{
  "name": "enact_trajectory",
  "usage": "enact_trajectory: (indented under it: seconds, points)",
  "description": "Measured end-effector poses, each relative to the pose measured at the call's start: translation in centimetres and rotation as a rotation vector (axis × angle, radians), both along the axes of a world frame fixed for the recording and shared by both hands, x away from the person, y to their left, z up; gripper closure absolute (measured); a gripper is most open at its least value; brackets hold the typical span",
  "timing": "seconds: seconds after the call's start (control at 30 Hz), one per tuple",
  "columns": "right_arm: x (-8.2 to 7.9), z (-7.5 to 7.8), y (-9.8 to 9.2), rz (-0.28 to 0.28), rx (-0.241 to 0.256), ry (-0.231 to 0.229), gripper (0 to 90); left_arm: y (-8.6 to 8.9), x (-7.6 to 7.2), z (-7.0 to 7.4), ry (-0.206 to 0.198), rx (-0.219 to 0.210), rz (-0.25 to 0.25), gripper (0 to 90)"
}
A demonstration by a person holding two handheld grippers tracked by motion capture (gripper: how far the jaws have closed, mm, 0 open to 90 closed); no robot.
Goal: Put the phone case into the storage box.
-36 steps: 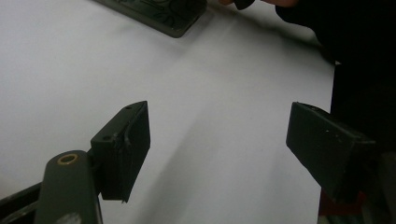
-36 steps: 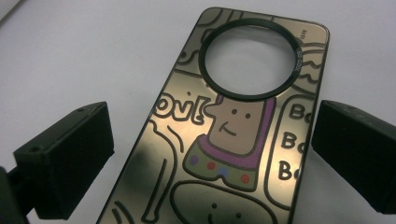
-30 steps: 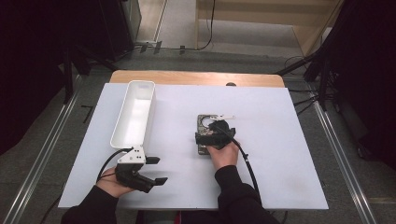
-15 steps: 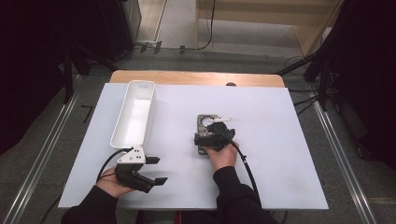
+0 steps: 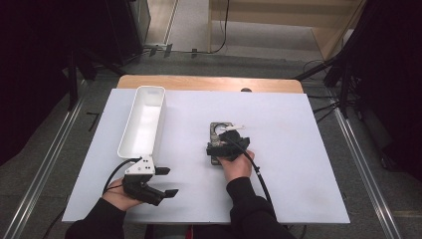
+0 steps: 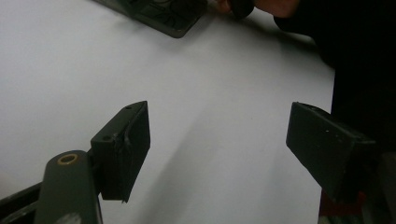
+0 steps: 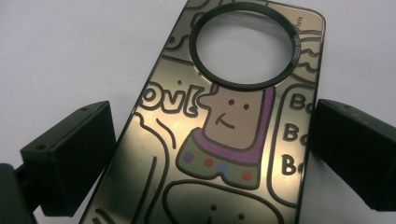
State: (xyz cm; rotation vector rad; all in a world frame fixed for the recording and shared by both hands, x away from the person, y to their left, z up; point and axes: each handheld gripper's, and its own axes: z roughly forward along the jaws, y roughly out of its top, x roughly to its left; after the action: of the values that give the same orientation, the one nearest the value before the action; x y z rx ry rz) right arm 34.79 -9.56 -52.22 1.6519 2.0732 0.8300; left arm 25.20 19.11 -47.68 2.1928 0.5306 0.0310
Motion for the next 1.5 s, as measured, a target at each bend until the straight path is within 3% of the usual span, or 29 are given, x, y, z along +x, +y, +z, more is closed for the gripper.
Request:
enact_trajectory:
  seconds: [0.27,0.87,1.5]
  points:
    - [0.19,0.17,0.1,-0.002,-0.012,0.02,0.3,0.0,0.01,0.01,0.0,0.0,-0.001,21.5]
    - [0.29,0.53,0.69,-0.079,-0.01,0.055,3.9,-0.02,0.03,0.02,0.001,0.003,0.0,21.5]
    - [0.62,0.9,0.76,-0.115,-0.009,0.09,7.1,-0.04,0.05,0.03,0.001,0.003,0.0,21.5]
